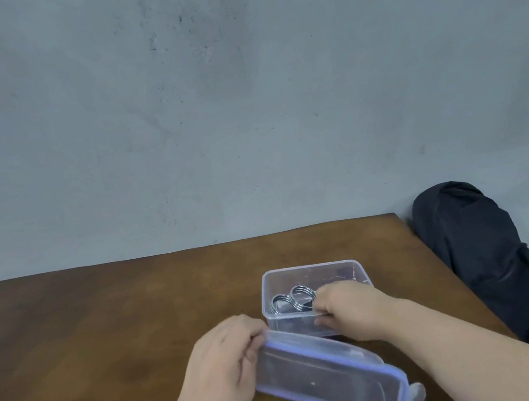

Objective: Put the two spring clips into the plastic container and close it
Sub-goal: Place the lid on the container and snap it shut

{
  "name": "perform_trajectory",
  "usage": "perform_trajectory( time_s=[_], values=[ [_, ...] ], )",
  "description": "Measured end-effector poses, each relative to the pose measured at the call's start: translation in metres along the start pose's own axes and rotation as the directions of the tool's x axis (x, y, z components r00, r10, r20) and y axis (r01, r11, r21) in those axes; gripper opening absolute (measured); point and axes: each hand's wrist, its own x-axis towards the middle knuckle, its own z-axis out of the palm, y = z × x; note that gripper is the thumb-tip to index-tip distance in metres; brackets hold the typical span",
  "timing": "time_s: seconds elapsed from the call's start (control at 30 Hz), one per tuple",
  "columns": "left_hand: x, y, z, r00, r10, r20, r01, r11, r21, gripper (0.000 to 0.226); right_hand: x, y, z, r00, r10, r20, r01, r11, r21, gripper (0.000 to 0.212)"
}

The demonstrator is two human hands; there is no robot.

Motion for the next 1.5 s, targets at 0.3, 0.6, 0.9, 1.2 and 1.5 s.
perform_trajectory(
  time_s=[0.3,0.6,0.9,1.2,1.5],
  values=[
    [0.039,0.001,0.004,0.918,-0.393,-0.044,0.383,0.912,-0.15,0.019,-0.02,0.015,-0.032,0.963,0.202,-0.176,0.008,0.635,0.773,0.029],
    [0.099,-0.033,0.025,0.747,-0.664,0.023,0.655,0.73,-0.194,0.026,-0.035,0.023,-0.035,0.848,0.406,-0.34,0.042,0.588,0.808,0.036],
    [0.075,-0.076,0.063,0.427,-0.863,0.272,0.864,0.3,-0.405,0.028,0.001,0.043,-0.005,0.674,0.693,-0.255,-0.213,0.513,0.831,0.035],
    [0.088,-0.075,0.076,0.405,-0.894,0.189,0.886,0.333,-0.323,0.014,0.018,0.055,-0.002,0.619,0.76,-0.201,-0.534,0.594,0.602,0.023],
    [0.085,-0.073,0.076,0.421,-0.888,0.184,0.906,0.403,-0.129,0.007,0.017,0.056,0.001,0.651,0.739,-0.175,-0.554,0.62,0.556,0.019]
  ],
)
